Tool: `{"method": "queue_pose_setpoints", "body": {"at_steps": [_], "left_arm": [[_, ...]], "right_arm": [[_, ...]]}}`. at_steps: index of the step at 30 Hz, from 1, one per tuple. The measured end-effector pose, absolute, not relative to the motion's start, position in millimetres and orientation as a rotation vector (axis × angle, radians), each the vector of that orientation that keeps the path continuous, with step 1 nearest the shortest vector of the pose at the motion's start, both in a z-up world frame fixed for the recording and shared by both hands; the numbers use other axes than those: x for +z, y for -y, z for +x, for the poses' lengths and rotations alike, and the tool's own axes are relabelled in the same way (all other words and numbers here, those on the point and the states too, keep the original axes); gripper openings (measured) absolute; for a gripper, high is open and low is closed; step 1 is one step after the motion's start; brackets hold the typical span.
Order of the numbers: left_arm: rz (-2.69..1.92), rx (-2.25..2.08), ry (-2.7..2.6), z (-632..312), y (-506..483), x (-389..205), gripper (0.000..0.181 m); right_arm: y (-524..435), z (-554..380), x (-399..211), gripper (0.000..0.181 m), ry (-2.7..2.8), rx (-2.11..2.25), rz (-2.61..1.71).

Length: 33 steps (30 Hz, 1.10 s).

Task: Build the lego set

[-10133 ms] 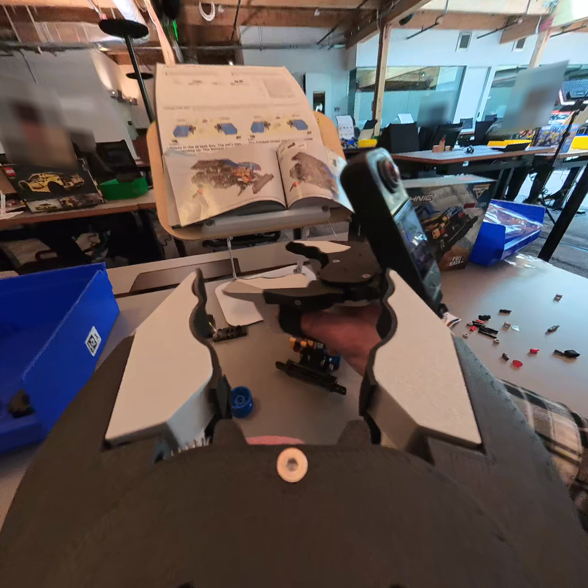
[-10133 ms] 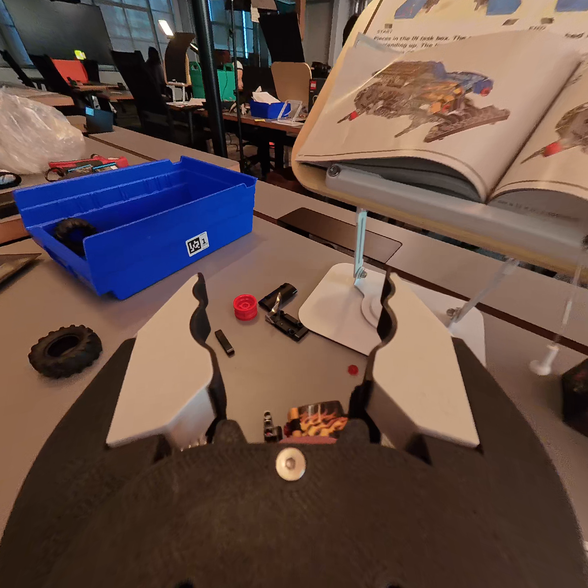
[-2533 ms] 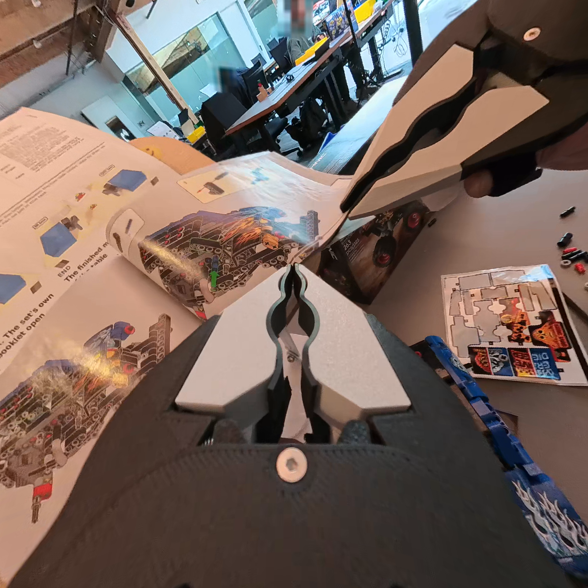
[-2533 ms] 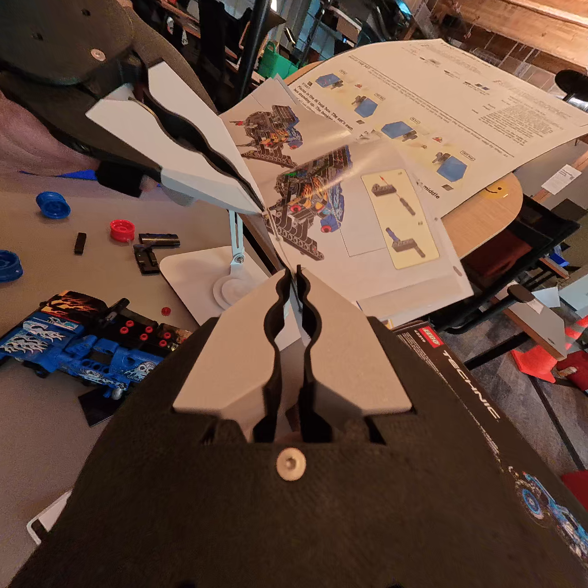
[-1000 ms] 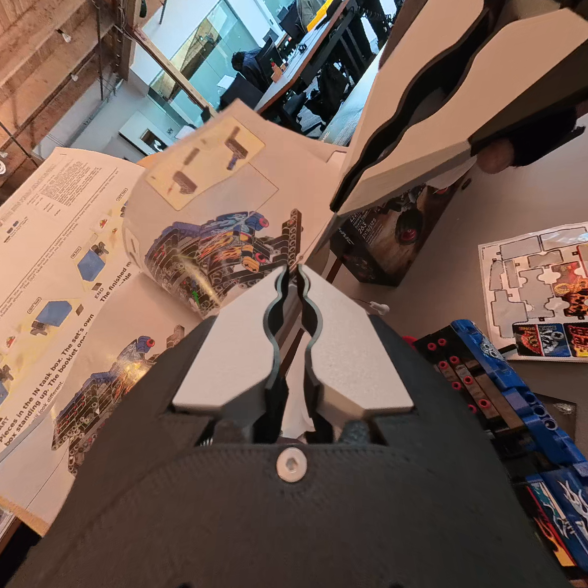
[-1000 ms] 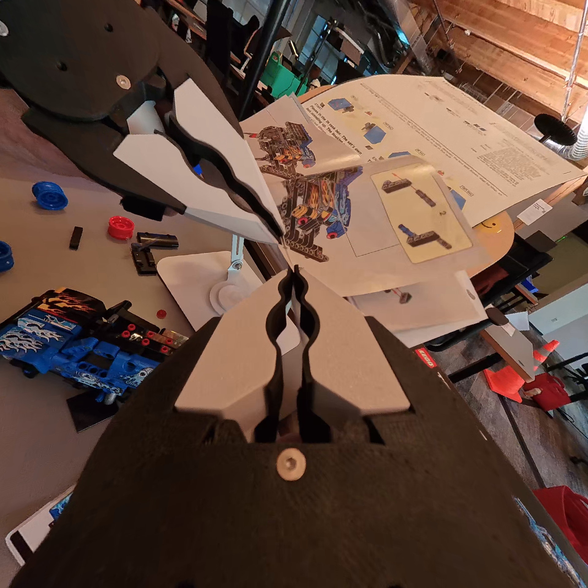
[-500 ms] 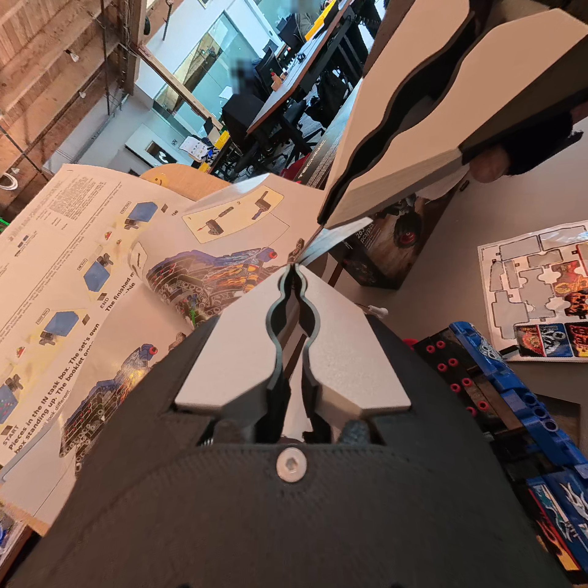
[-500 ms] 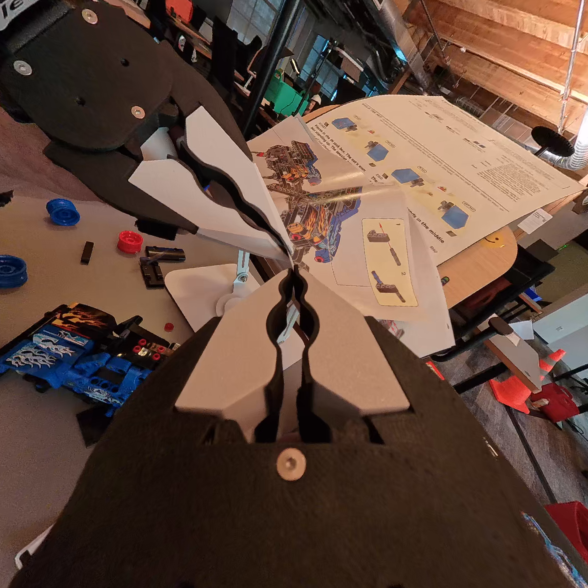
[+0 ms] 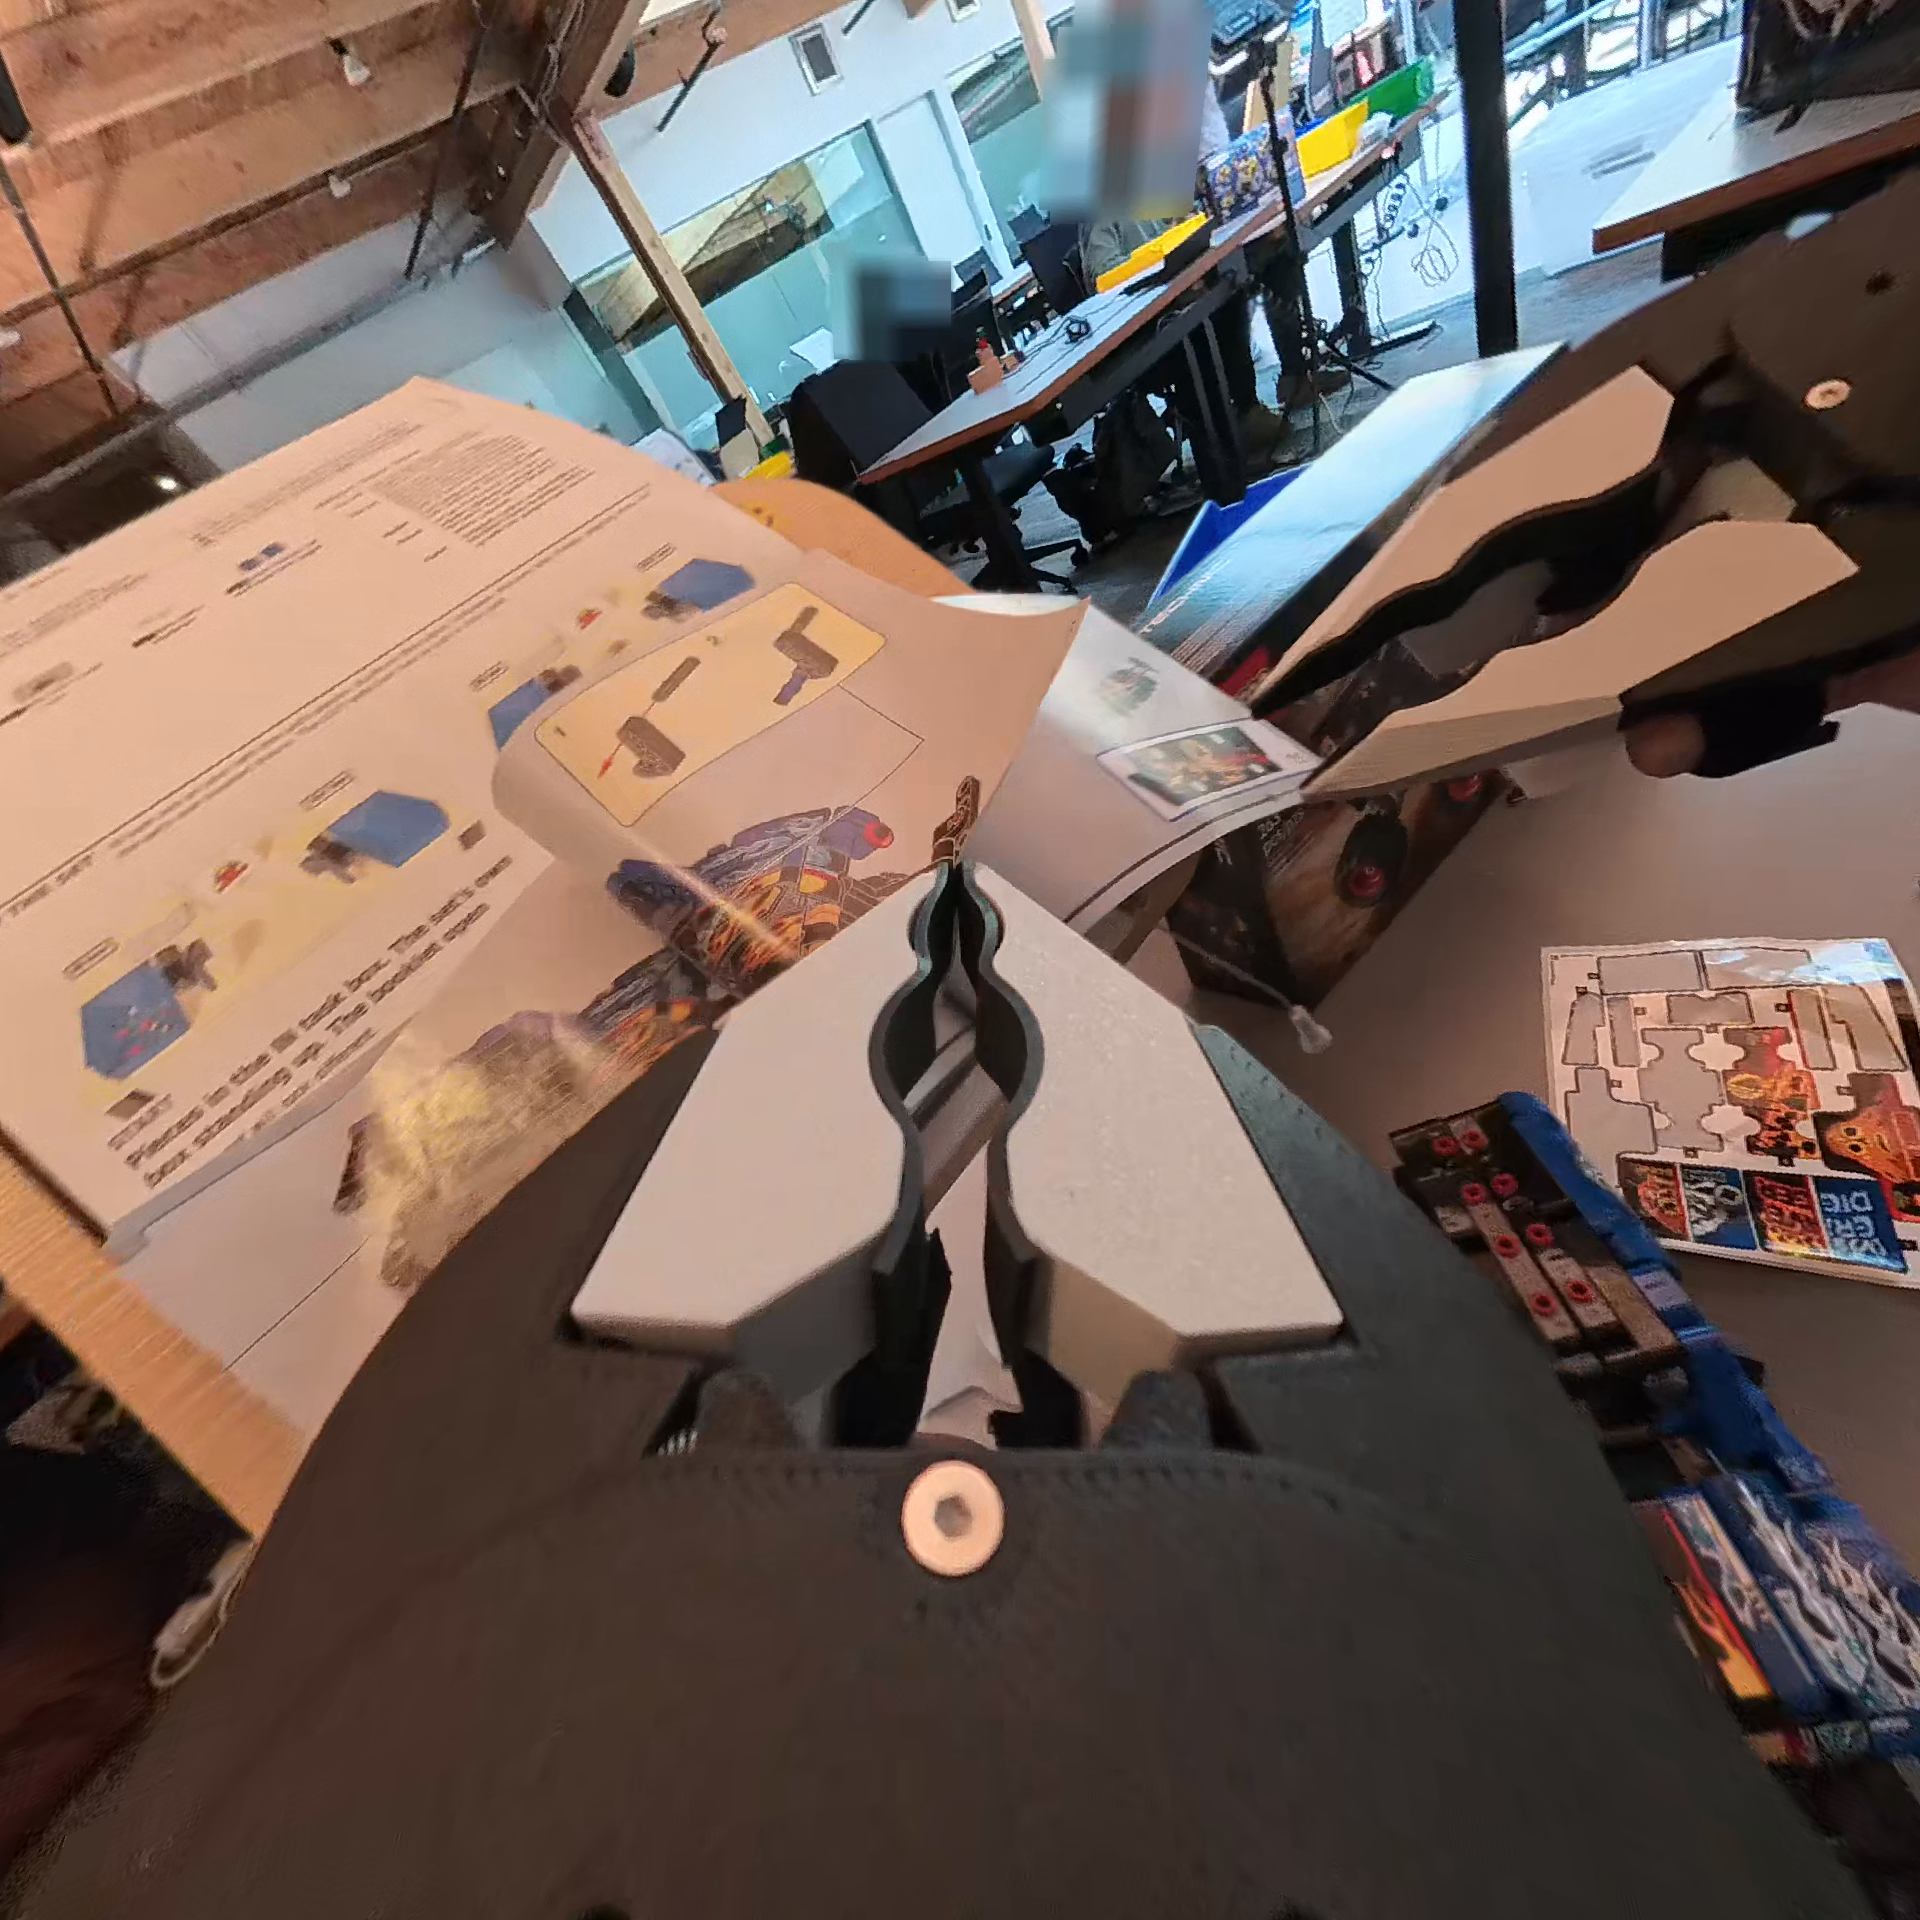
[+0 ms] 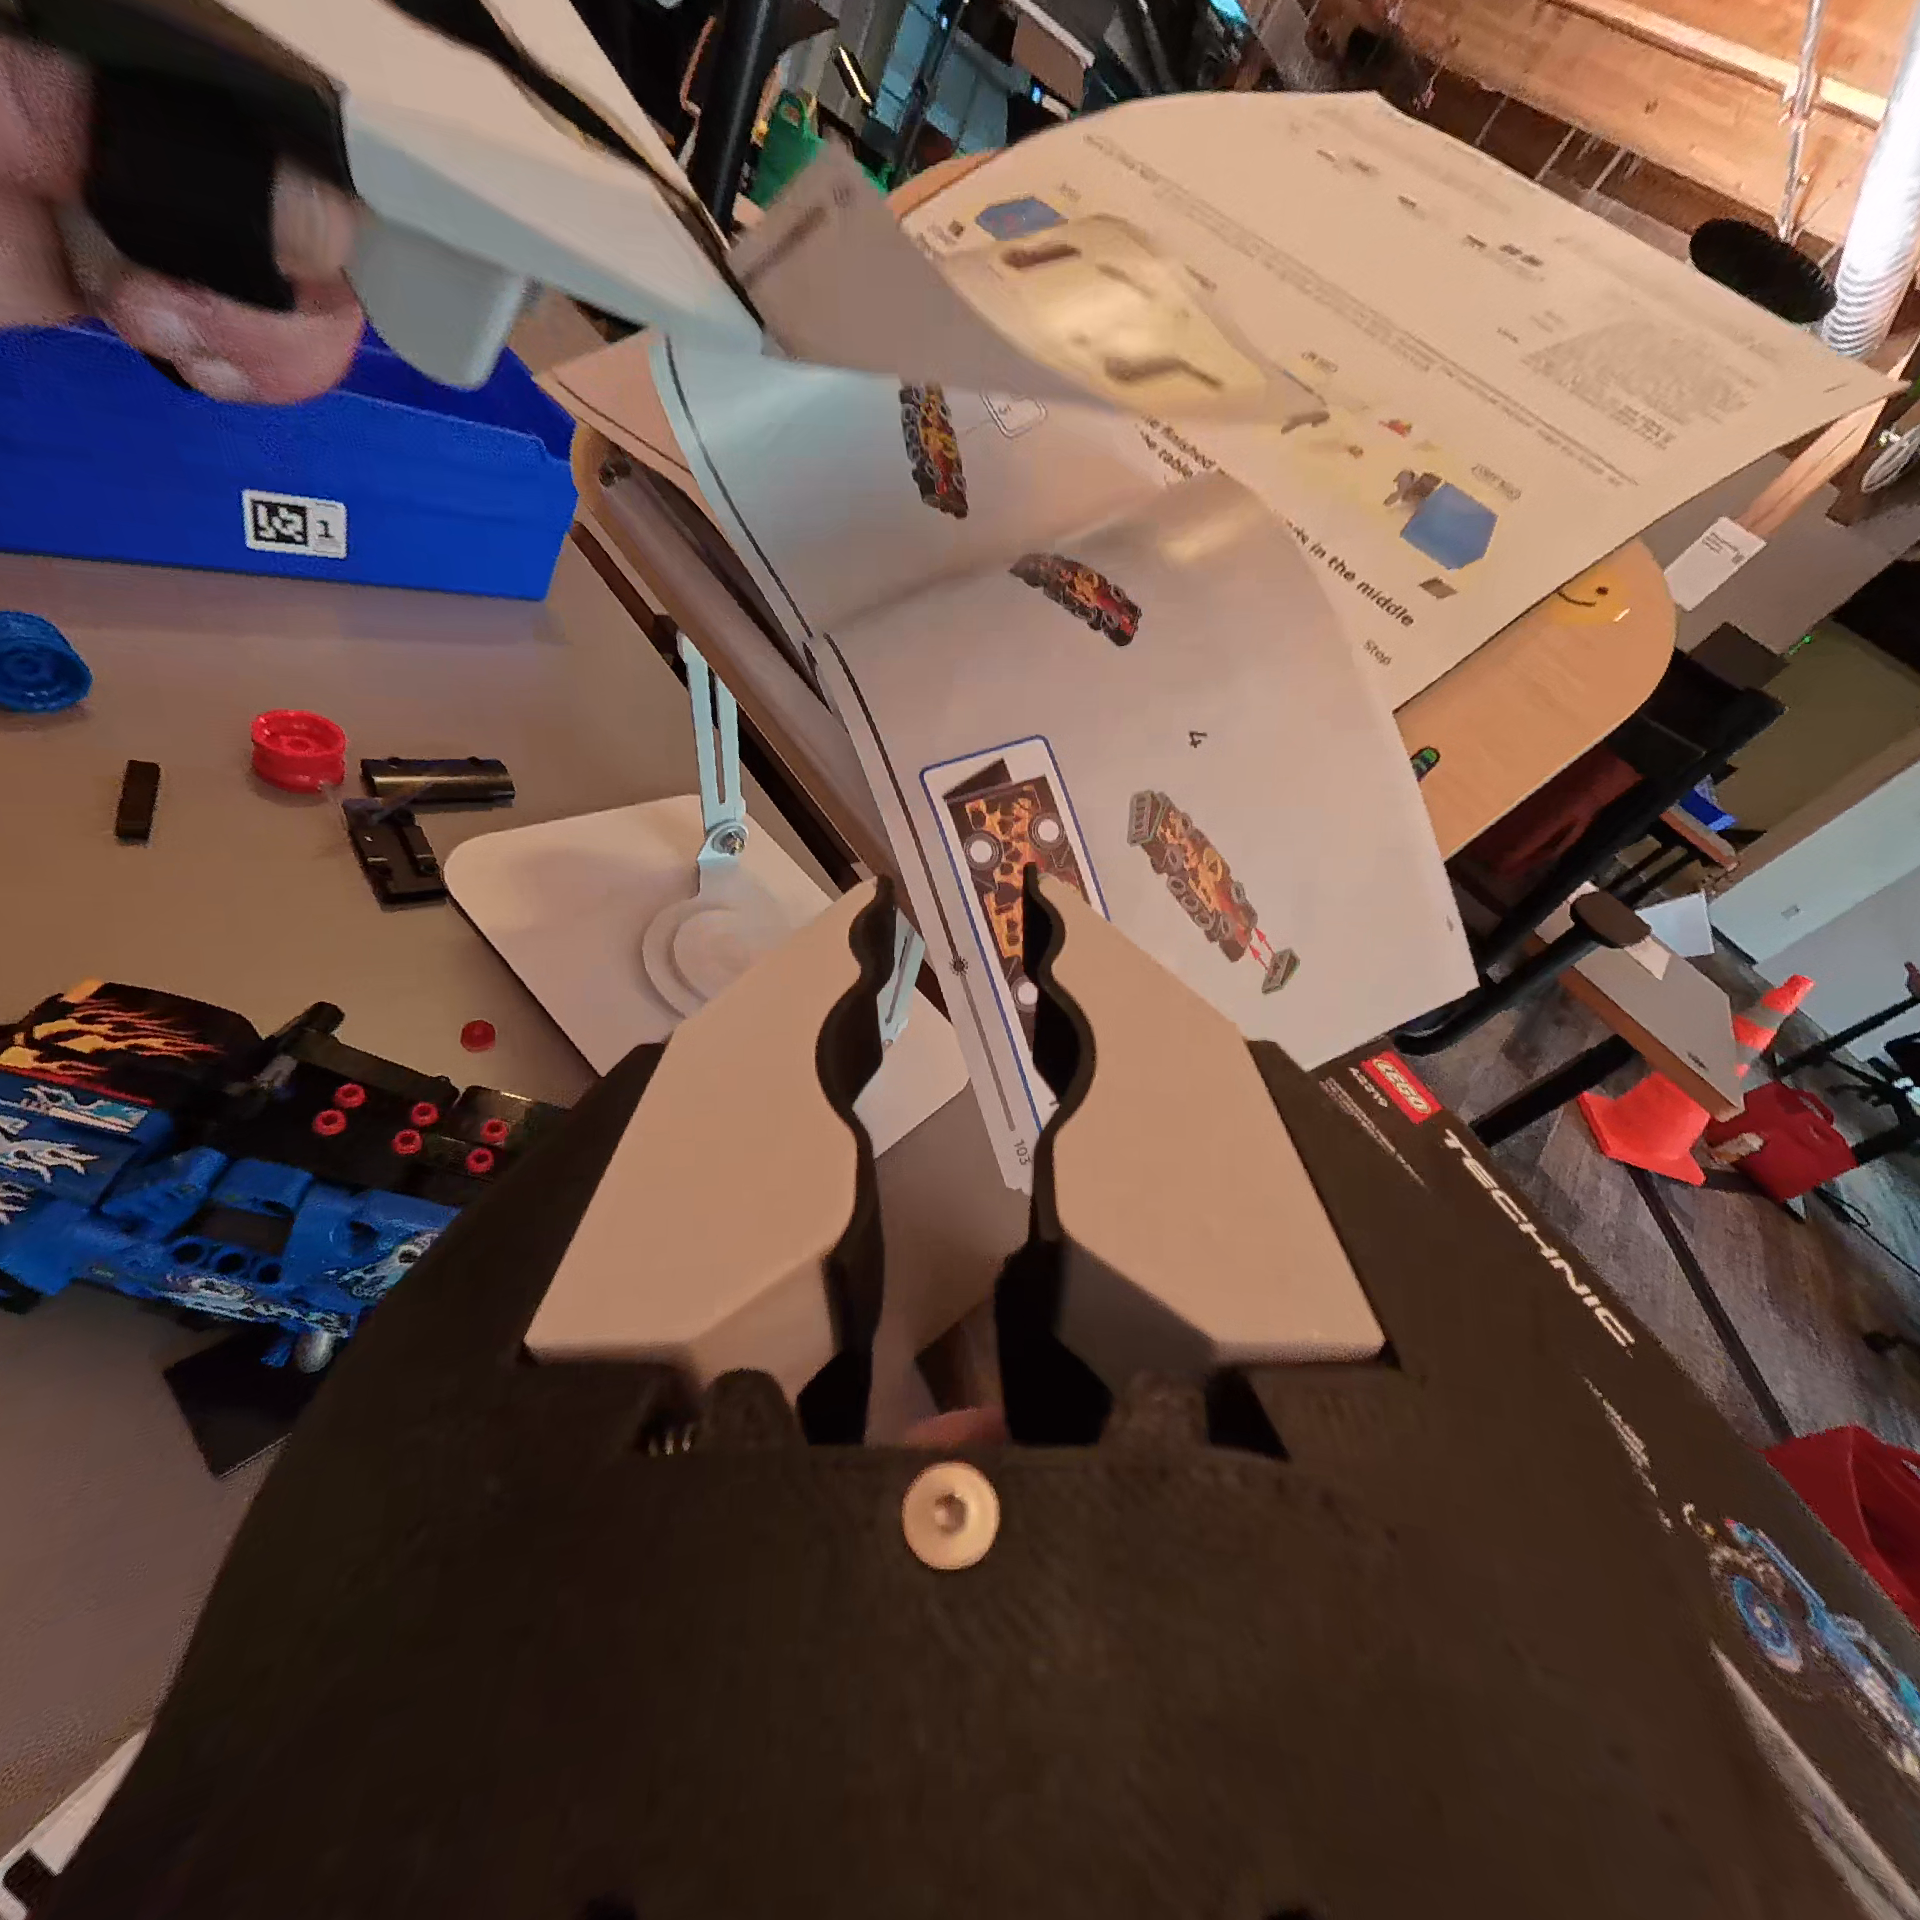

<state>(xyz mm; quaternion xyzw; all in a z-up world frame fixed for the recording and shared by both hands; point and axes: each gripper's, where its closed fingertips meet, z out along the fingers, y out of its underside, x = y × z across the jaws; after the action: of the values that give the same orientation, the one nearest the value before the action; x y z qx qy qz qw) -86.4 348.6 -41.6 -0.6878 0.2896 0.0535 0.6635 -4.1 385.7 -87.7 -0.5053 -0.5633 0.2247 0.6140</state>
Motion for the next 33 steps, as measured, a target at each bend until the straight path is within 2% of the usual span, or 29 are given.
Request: {"method": "queue_pose_setpoints", "body": {"at_steps": [12,16,19,25,33], "left_arm": [[-1.690,0.093,-0.463,-159.0,-337.5,-47.0,0.008],[-1.711,0.021,-0.404,-169.9,-336.5,-50.2,0.022],[-1.716,-0.017,-0.357,-179.8,-334.8,-50.8,0.023],[-1.733,-0.090,-0.260,-199.6,-329.5,-52.5,0.002],[-1.842,-0.006,-0.199,-221.3,-333.8,-75.5,0.004]], "right_arm": [[-408.0,-1.2,-110.0,0.016,1.284,0.444,-1.254],[-410.4,-0.4,-111.9,0.016,1.287,0.426,-1.259],[-412.1,0.4,-113.5,0.015,1.286,0.425,-1.267],[-411.5,0.7,-110.5,0.013,1.278,0.441,-1.267],[-421.6,5.6,-121.1,0.006,1.288,0.406,-1.341]]}}
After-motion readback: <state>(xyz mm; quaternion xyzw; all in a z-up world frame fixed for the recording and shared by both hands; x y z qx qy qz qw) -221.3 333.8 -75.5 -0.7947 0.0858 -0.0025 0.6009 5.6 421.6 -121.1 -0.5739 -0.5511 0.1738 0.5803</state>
